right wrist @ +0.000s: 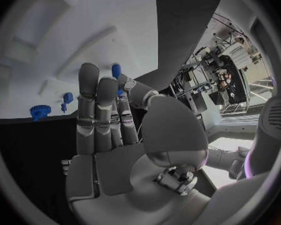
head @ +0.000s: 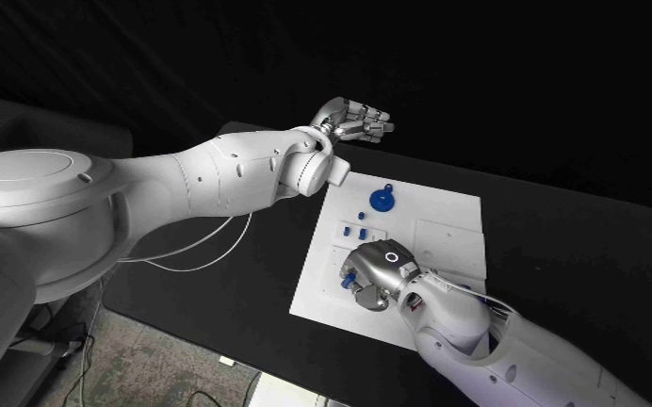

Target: Assemble the parts on the task board

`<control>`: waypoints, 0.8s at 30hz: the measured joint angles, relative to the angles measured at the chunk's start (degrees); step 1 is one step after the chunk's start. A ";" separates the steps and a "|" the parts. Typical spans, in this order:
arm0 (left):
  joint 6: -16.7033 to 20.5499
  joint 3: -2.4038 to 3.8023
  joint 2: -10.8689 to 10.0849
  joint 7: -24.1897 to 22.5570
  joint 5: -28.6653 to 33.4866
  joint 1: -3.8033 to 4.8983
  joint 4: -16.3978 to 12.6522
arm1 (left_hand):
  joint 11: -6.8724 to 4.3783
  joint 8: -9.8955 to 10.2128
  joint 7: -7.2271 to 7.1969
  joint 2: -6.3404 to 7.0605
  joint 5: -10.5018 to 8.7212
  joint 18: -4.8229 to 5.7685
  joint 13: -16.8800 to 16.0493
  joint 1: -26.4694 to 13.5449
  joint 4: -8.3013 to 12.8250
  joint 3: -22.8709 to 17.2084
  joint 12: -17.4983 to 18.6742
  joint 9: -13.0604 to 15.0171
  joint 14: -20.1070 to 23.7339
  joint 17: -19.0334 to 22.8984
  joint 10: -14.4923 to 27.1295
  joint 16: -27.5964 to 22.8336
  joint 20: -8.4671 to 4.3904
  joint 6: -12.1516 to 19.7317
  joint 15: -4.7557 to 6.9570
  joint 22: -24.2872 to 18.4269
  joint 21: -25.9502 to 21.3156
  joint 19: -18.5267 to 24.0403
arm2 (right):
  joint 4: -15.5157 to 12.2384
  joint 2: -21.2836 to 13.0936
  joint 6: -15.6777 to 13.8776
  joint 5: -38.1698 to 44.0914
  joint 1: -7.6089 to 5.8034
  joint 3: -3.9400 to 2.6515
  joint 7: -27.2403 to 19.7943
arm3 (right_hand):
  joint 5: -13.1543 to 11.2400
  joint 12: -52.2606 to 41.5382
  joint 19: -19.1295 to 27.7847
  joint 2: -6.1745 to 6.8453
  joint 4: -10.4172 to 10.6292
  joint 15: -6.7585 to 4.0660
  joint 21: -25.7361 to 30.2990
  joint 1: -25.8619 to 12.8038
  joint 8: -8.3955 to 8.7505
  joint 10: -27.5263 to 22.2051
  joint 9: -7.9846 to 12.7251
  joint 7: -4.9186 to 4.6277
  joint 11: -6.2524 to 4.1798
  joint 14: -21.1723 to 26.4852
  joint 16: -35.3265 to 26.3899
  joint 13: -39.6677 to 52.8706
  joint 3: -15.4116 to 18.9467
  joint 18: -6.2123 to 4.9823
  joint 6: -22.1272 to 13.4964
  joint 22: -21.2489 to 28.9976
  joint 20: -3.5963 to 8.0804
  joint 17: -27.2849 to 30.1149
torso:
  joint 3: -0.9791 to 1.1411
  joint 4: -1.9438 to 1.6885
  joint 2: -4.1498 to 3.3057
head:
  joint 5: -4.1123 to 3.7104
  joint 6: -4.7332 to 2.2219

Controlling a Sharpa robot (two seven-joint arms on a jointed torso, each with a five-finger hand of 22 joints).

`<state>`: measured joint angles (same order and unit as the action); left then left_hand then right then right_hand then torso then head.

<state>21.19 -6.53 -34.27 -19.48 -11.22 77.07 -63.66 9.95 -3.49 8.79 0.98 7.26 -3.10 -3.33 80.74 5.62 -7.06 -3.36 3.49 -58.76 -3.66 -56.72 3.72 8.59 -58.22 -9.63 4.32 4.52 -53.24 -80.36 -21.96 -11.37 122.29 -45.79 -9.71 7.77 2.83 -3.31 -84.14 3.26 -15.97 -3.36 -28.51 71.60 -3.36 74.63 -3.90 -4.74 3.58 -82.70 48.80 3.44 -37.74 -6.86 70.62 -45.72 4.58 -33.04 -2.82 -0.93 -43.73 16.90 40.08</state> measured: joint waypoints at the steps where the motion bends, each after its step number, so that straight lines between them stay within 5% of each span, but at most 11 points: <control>1: -0.01 0.00 0.00 0.00 0.00 0.00 0.00 | 0.00 0.00 0.00 0.00 0.00 -0.01 0.00 0.00 0.00 0.00 0.00 0.00 0.00 0.00 0.00 0.00 0.00 0.00 0.00 0.00 0.00 0.00 | 0.01 0.00 0.00 0.05 0.00 0.00 0.01 | 0.00 0.00 0.00 0.00 0.00 0.00 0.00 0.00 0.00 0.00 0.01 0.00 0.00 0.00 0.00 0.00 0.00 0.00 0.00 0.00 0.00 0.00 | 0.01 0.00 -0.01 | 0.00 0.01; 24: -0.10 -0.02 -0.03 0.06 0.00 -0.01 0.11 | -0.20 0.00 0.00 -0.23 0.00 0.00 0.00 0.23 0.00 0.00 0.00 0.00 0.20 0.00 0.20 0.00 0.00 0.00 0.20 0.00 0.00 0.00 | -0.20 -0.66 0.49 0.63 0.12 0.04 0.14 | -0.18 0.11 0.12 0.00 -0.01 0.00 0.25 0.01 -0.12 0.11 -0.03 -0.16 0.11 0.00 0.00 0.03 0.02 -0.02 0.15 -0.51 0.10 0.00 | -0.03 -0.02 -0.03 | -0.03 0.23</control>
<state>21.09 -6.55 -34.31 -19.42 -11.22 77.05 -63.55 9.75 -3.49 8.79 0.75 7.26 -3.10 -3.33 80.97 5.62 -7.07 -3.36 3.49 -58.56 -3.66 -56.51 3.72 8.59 -58.22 -9.43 4.32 4.52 -53.24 -80.56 -22.62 -10.88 122.92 -45.68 -9.67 7.91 2.65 -3.20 -84.01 3.26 -15.98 -3.36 -28.26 71.61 -3.48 74.74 -3.93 -4.90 3.69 -82.71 48.80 3.47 -37.72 -6.88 70.77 -46.23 4.68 -33.04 -2.85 -0.94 -43.76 16.87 40.31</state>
